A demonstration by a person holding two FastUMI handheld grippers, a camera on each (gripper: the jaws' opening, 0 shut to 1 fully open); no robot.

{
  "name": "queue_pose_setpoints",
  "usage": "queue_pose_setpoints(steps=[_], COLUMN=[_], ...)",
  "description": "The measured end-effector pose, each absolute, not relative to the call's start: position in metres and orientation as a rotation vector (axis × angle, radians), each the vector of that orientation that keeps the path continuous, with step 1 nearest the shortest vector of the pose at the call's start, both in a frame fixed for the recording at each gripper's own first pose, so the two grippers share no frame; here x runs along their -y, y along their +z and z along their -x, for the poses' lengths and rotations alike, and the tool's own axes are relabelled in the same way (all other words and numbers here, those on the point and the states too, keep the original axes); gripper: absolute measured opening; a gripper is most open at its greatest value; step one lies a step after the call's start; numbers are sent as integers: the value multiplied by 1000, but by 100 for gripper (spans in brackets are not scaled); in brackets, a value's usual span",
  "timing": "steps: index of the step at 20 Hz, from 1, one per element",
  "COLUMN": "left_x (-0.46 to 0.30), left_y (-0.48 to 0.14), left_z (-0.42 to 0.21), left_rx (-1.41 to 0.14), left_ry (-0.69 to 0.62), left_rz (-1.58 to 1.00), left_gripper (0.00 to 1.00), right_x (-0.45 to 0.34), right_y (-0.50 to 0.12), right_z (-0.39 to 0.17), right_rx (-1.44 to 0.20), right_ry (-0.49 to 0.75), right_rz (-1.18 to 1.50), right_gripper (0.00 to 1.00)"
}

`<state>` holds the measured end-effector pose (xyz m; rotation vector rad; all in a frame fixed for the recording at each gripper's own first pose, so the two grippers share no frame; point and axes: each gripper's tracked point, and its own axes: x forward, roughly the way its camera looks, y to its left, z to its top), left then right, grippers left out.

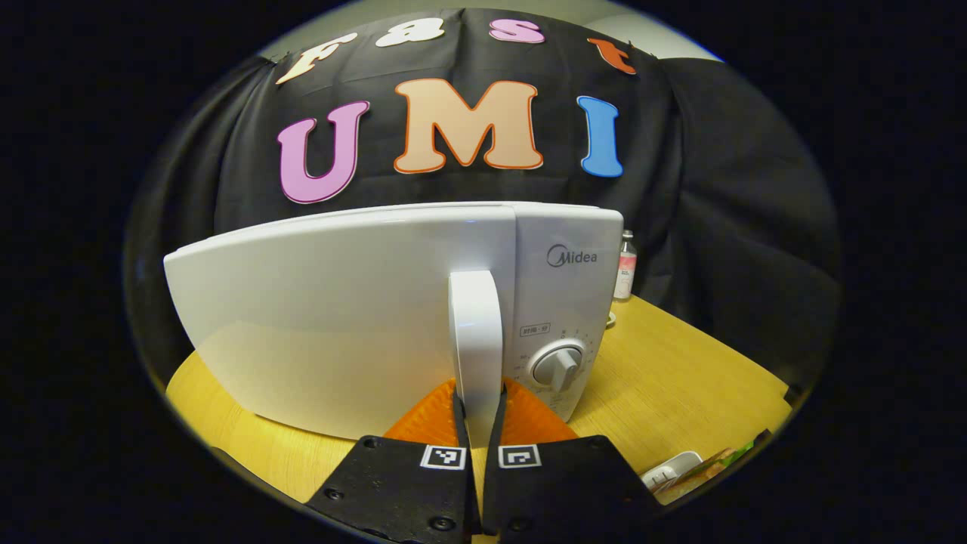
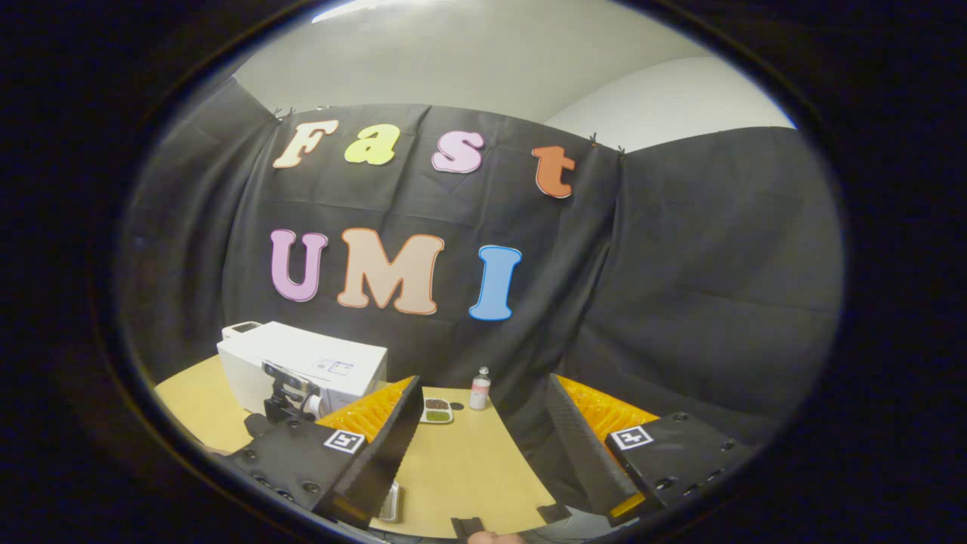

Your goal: Open the microwave oven with the left hand, put the food in, and close the microwave oven.

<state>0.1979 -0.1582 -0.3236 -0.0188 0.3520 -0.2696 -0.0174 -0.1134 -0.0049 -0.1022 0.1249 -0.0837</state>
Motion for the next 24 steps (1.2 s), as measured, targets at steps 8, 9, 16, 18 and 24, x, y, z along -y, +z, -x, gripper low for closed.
queue_pose_setpoints(steps=[8, 9, 16, 18, 24], left_x=[124, 116, 63, 42, -9], left_y=[-321, -320, -319, -322, -325], left_z=[-103, -92, -28, -14, 15], left_rx=[-353, -353, -366, -379, -396], left_ry=[-278, -277, -262, -263, -271], left_rz=[36, 60, 20, 8, -18], left_gripper=[0, 0, 0, 0, 1], right_x=[88, 83, 51, 43, 8], right_y=[-16, -18, -36, -38, -46], right_z=[19, 18, 26, 29, 37], right_rx=[-128, -129, -148, -143, -155], right_ry=[-15, -3, 52, 58, 90], right_rz=[107, 106, 37, 35, 7], right_gripper=[97, 97, 97, 97, 97])
